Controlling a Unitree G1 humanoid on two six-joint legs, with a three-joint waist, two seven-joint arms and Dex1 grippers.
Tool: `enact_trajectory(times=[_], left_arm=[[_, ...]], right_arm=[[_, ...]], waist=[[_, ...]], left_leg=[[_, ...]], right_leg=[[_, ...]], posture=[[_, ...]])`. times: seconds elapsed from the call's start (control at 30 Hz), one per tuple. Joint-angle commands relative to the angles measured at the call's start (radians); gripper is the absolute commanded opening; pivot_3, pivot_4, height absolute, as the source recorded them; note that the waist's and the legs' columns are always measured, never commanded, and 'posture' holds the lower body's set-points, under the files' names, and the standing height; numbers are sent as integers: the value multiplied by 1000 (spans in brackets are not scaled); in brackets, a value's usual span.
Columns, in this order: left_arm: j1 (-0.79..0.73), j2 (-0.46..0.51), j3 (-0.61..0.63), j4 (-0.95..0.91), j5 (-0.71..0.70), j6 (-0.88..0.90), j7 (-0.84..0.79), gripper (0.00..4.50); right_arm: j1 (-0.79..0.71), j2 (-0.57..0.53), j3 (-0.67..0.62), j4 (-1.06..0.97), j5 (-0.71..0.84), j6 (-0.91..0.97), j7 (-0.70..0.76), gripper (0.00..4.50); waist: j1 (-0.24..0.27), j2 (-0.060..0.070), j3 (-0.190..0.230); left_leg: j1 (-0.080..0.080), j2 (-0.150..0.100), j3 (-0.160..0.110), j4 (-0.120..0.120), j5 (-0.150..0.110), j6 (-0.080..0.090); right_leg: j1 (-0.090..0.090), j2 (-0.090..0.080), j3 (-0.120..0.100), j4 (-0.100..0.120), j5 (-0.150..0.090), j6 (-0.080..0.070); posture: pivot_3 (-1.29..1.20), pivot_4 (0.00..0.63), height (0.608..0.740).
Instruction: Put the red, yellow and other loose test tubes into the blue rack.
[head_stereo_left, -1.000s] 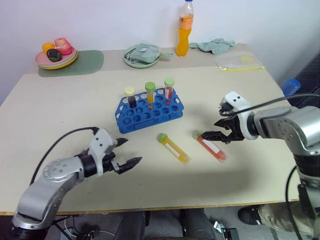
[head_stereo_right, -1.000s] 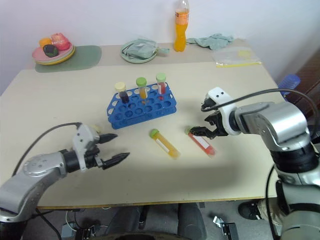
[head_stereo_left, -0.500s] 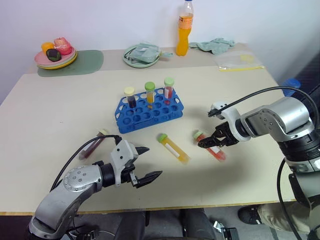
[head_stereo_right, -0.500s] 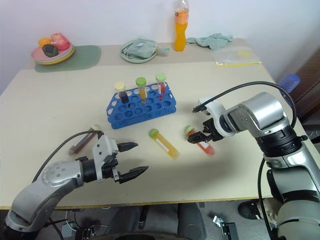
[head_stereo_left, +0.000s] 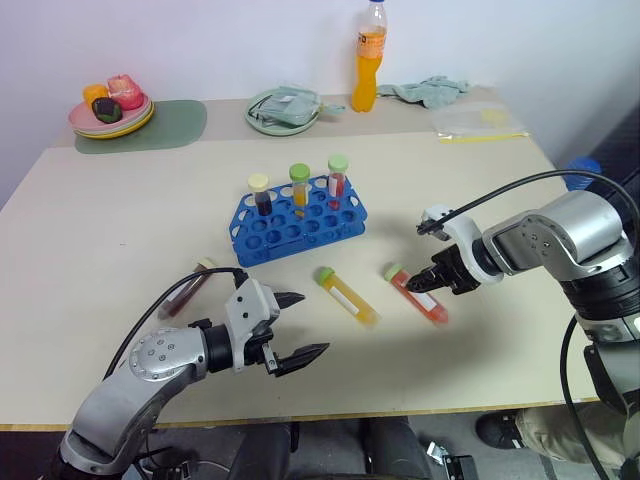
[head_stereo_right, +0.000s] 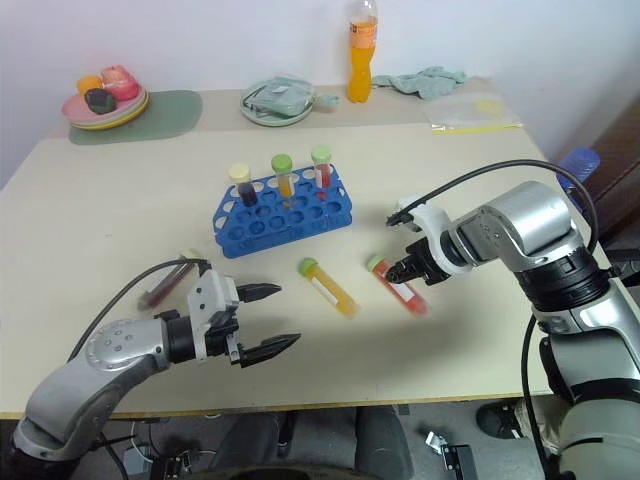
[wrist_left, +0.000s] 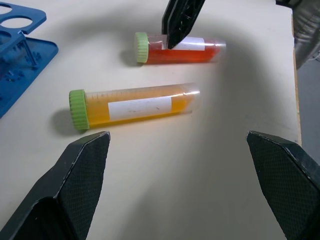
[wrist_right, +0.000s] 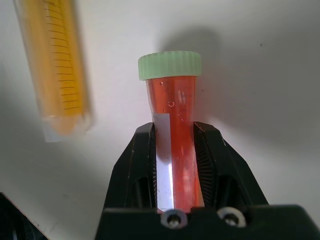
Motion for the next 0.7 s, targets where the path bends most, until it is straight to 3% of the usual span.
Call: enact_trajectory(times=[0.03,0.13,0.23,0.3,0.47,0.6,0.7], left_arm=[[9,-18,84,2,-40,-13,25,4500],[5,-54,168,49,-71,-4,71,4500],[0,-73,204,84,-72,-13,94,4500],[-14,-93,223,121,-71,-26,114,4500],[-58,-118,219,184,-43,-49,138,4500],[-71,-121,210,183,-47,-51,138,4500],[-65,-121,209,177,-50,-52,137,4500]], right_arm=[[13,8,-150,-103,-5,-149,4,605],[129,149,-324,-195,-69,-510,-76,605],[211,303,-402,-243,-106,-683,-183,605],[263,440,-387,-250,-164,-813,-280,605],[331,665,-283,-136,-358,-1161,-401,605],[368,785,-244,40,-469,-1362,-479,605],[363,809,-236,112,-504,-1438,-478,605]], waist=[[1,0,0],[1,-2,-1],[1,-2,-1],[0,-2,-2],[-4,-2,-2],[-6,-1,-2],[-6,-1,-2]], left_leg=[[0,0,0,0,0,0],[0,0,0,1,0,0],[1,0,0,1,0,0],[1,0,0,1,0,0],[2,0,-1,1,2,-3],[2,0,-2,0,2,-4],[3,0,-2,0,3,-4]], right_leg=[[0,0,0,0,0,0],[1,1,0,0,0,1],[1,1,0,1,1,2],[1,1,0,1,1,2],[0,1,1,3,1,2],[-1,1,2,4,1,1],[-1,1,2,5,1,1]], posture=[[0,150,740],[0,150,740],[0,150,740],[0,150,740],[0,150,740],[0,150,740],[0,150,740]])
